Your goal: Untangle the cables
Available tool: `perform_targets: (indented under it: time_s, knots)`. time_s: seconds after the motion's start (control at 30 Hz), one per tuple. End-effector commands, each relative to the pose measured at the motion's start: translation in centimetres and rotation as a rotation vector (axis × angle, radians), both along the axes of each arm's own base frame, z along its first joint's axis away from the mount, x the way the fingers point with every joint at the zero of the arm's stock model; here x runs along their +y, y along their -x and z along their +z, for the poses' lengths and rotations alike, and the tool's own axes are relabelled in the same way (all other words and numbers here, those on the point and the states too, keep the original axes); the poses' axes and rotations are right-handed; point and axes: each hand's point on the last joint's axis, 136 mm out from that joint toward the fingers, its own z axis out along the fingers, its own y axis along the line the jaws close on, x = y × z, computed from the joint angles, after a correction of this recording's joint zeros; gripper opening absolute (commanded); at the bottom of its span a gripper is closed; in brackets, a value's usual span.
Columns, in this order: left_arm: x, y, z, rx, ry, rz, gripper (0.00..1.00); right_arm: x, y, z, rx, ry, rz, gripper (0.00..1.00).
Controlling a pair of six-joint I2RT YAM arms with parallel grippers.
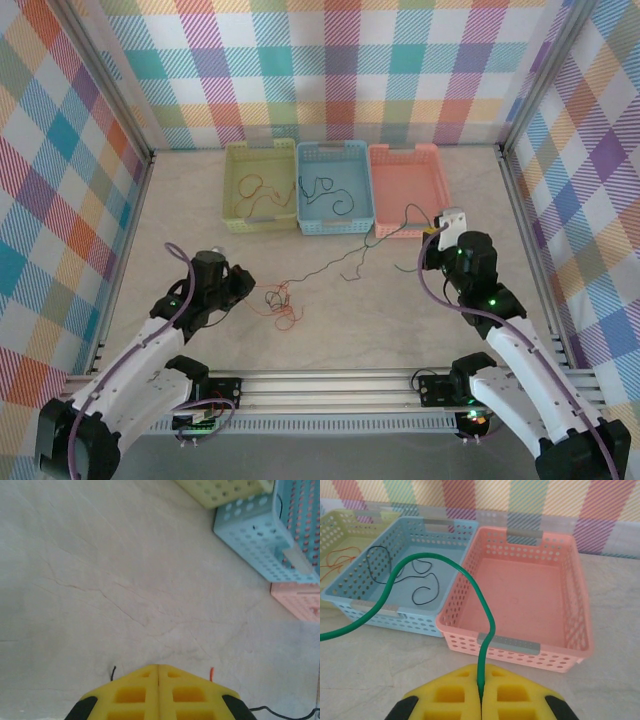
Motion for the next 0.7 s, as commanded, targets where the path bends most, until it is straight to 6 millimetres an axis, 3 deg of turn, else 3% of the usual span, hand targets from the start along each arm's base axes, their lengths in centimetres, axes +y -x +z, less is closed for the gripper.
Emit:
perform_targets:
  time_s: [0.0, 0.23, 0.3, 0.37, 0.57, 0.6, 0.67]
  knots:
    - [2.7, 0.3, 0.1, -0.011, -0.064, 0.097, 0.0, -3.2, -1.6, 0.7, -0.008, -0.019, -0.146, 0.0]
    - [5.9, 1.3, 1.2, -0.053, -0.042, 0.216, 0.0, -9.6, -3.8, -4.2, 0.163, -0.223, -0.344, 0.0]
    - [6.1, 1.4, 1.2, -0.06, -0.028, 0.223, 0.0, -10.5, -3.9, -4.8, 0.177, -0.276, -0.367, 0.0]
    - [5.5, 1.1, 1.1, -0.064, -0.002, 0.199, 0.0, -9.6, -4.2, -4.4, 0.157, -0.314, -0.308, 0.0]
    - [0.6, -0.6, 2.5, -0.12, 0.17, -0.019, 0.0, -4.3, -3.8, -2.1, 0.128, -0.441, -0.018, 0.0]
    - [-0.1, -0.6, 2.6, -0.114, 0.172, -0.055, 0.03, -3.2, -3.5, -1.6, 0.122, -0.459, 0.036, 0.0]
    - [-1.3, -0.5, 2.8, -0.111, 0.16, -0.117, 0.2, -1.4, -3.0, -1.0, 0.114, -0.472, 0.115, 0.0]
